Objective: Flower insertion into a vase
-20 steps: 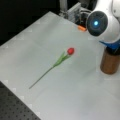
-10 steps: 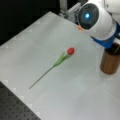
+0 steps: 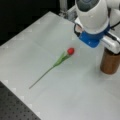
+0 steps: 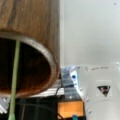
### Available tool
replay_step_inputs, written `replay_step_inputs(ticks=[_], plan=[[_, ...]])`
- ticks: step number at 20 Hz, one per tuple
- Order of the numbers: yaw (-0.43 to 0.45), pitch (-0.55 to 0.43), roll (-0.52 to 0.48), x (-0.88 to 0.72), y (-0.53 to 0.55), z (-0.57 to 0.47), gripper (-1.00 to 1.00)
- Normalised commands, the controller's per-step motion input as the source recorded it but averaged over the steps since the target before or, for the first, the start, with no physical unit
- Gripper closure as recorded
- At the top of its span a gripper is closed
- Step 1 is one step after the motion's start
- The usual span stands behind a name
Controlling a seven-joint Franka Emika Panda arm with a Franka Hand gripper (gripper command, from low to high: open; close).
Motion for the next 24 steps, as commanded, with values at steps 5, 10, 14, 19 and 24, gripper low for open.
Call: replay_step_inputs(ticks=[5,10,14,19,24], plan=[[0.137,-0.704,-0.036,-0.27,-0.46,-0.02,-1.0],[0.204,-0.435,0.052,0.06,-0.69,-0.06,-1.0],[0.224,-0.144,0.019,0.44,-0.76,-0.07,-1.0],[0.177,0.048,-0.031,0.48,-0.43,0.0,-1.0],[0.151,0.123,-0.073,0.39,-0.29,0.01,-1.0]])
